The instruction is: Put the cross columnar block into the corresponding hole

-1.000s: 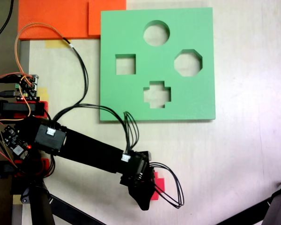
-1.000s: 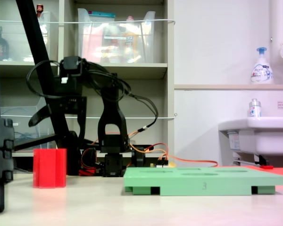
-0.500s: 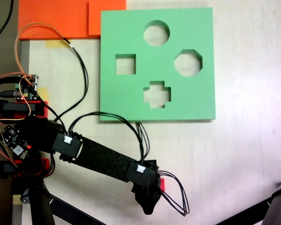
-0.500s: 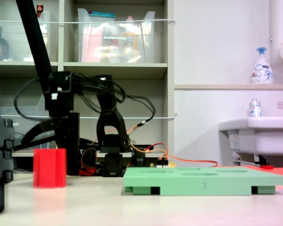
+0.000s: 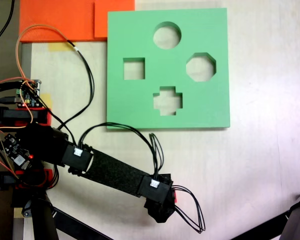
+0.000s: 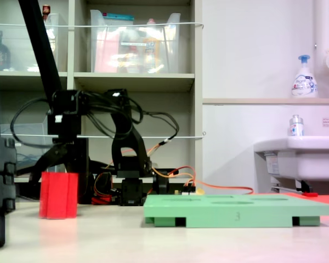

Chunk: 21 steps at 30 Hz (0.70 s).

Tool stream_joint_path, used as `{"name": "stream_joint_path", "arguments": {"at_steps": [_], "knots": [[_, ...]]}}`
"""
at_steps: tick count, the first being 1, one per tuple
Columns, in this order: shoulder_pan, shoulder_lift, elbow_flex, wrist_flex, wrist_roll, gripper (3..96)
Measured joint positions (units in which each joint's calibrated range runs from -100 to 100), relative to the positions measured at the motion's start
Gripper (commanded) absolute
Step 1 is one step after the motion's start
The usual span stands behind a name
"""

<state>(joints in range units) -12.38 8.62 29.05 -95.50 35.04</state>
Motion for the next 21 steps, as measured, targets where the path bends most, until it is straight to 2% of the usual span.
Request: {"name": "stream_joint_path", "arguments": {"at_steps": [2, 7, 15, 21], "knots": [[-0.05, -0.27, 0.1, -0.1, -0.05, 43.0], [-0.29, -1.37, -0.1, -0.1, -0.05, 39.5], [-0.15, -10.4, -1.08, -2.15, 0.1, 39.3], [3.57, -27.77, -1.67, -2.15, 3.13, 39.3]]}}
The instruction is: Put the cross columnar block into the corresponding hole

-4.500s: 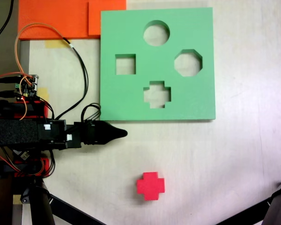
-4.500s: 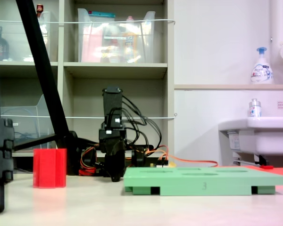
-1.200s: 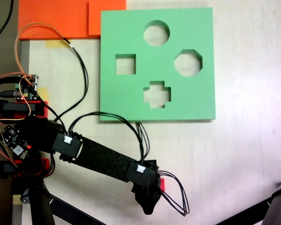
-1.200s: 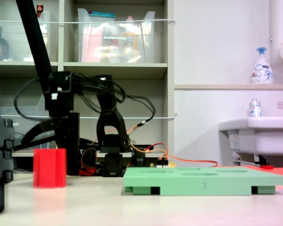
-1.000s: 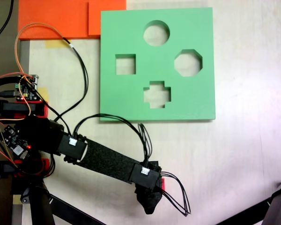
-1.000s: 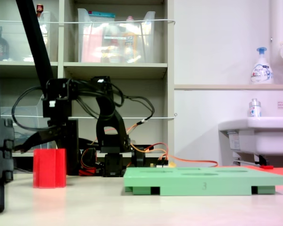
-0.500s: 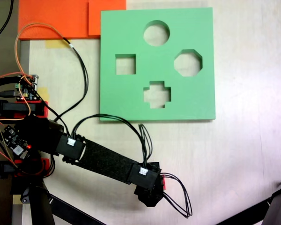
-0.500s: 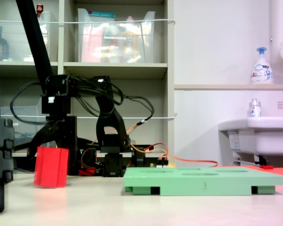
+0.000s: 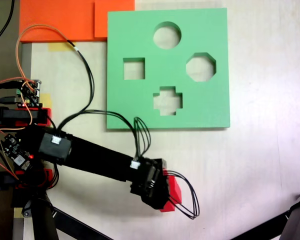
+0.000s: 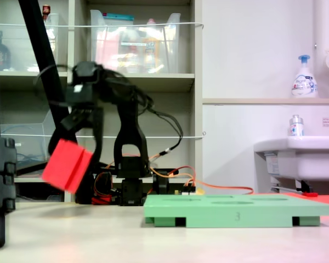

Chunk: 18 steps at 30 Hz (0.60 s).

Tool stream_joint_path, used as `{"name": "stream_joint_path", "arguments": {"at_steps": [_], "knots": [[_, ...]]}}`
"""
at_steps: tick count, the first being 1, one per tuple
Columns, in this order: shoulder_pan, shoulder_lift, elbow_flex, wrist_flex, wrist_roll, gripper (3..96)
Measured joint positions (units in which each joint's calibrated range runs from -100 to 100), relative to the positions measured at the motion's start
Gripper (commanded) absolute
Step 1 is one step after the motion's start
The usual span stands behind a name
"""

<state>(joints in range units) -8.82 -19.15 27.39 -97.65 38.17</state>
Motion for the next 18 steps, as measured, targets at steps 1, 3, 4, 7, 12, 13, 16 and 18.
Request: {"name": "stream_joint_path", "arguments": {"at_steps": [1, 3, 4, 7, 12, 13, 16, 18], "knots": [[1.03, -3.01, 0.0, 0.0, 1.03, 39.3], [3.22, -8.21, 0.0, -0.2, 3.61, 39.3], [4.54, -10.26, 0.0, -0.59, 5.23, 39.3], [8.69, -13.27, 0.0, -0.78, 9.57, 39.5], [15.09, -13.41, 0.0, -0.78, 16.36, 39.3], [16.12, -13.13, 0.0, -0.88, 17.58, 39.3], [18.9, -9.99, 0.0, -0.88, 20.71, 39.3], [20.42, -6.84, 0.0, -0.88, 22.52, 39.3]]}}
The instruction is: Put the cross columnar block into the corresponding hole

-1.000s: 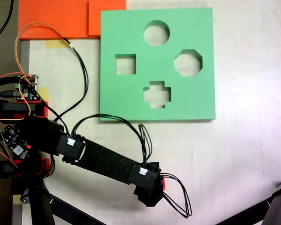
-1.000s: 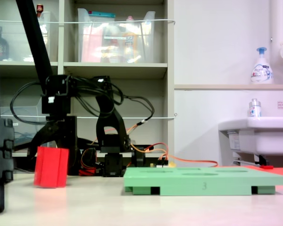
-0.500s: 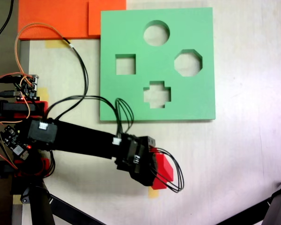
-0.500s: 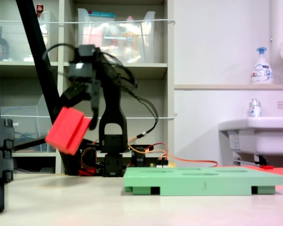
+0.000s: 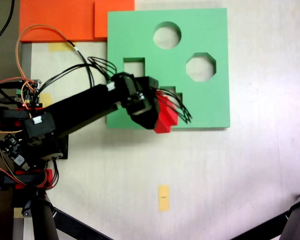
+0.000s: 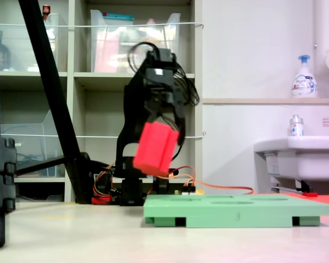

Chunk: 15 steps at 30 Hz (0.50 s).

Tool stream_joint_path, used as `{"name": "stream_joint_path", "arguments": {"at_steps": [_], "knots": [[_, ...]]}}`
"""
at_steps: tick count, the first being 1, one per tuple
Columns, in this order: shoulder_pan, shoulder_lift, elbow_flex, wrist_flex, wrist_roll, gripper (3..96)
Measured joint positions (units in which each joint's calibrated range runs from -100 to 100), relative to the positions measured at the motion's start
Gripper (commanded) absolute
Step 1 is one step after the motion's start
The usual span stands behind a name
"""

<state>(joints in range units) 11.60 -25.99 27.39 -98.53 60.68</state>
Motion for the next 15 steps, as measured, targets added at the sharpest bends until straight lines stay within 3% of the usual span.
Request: {"name": "stream_joint_path", "arguments": {"at_steps": [15], "knots": [[4.05, 24.35, 14.89, -0.2, 3.13, 39.3]]}}
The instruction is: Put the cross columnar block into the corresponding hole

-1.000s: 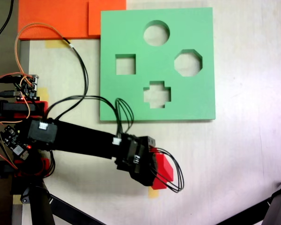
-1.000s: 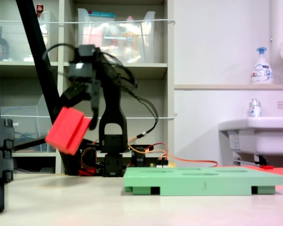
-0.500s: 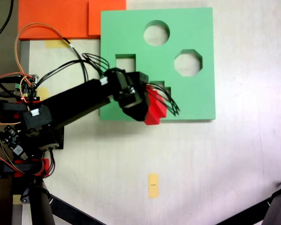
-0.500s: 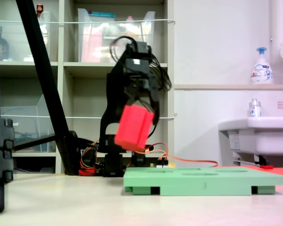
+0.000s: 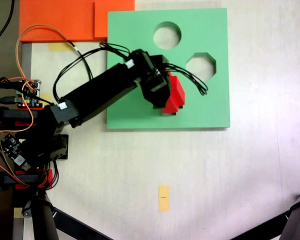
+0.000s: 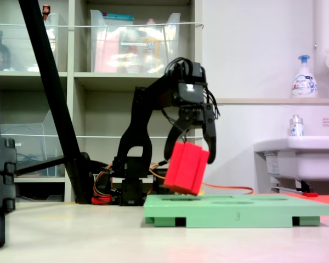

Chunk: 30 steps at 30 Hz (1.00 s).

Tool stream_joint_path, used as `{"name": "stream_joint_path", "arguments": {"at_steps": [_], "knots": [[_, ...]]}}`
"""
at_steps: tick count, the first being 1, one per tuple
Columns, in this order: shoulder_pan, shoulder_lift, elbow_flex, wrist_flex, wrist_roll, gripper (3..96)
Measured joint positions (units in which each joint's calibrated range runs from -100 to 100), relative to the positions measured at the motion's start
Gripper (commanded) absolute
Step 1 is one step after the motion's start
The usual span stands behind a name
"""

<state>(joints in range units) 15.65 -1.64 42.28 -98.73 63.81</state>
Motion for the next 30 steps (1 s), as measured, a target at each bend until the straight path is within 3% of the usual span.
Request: {"name": "stream_joint_path", "arguments": {"at_steps": [30], "knots": [[1.07, 4.92, 0.29, 0.0, 3.17, 39.6]]}}
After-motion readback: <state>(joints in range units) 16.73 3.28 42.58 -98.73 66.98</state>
